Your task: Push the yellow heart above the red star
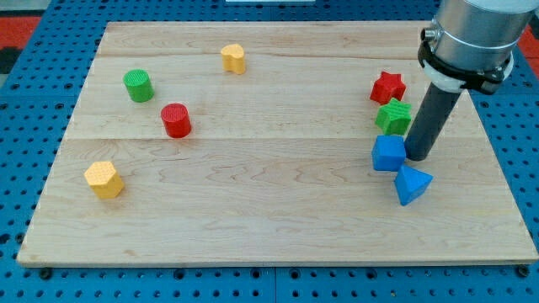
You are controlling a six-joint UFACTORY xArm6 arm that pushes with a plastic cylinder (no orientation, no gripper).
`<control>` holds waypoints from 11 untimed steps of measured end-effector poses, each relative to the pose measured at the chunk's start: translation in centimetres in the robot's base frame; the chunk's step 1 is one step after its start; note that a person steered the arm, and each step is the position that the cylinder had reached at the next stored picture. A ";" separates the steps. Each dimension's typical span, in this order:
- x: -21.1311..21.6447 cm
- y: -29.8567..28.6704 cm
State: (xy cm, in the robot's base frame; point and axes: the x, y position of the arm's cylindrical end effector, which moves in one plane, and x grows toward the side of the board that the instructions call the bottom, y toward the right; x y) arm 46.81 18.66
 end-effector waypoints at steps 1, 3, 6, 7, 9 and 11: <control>-4.0 6.9; -16.8 2.3; -24.8 -29.6; -19.7 -28.5; -17.2 -12.6; -12.2 -14.4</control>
State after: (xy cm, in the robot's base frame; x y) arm 34.63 4.27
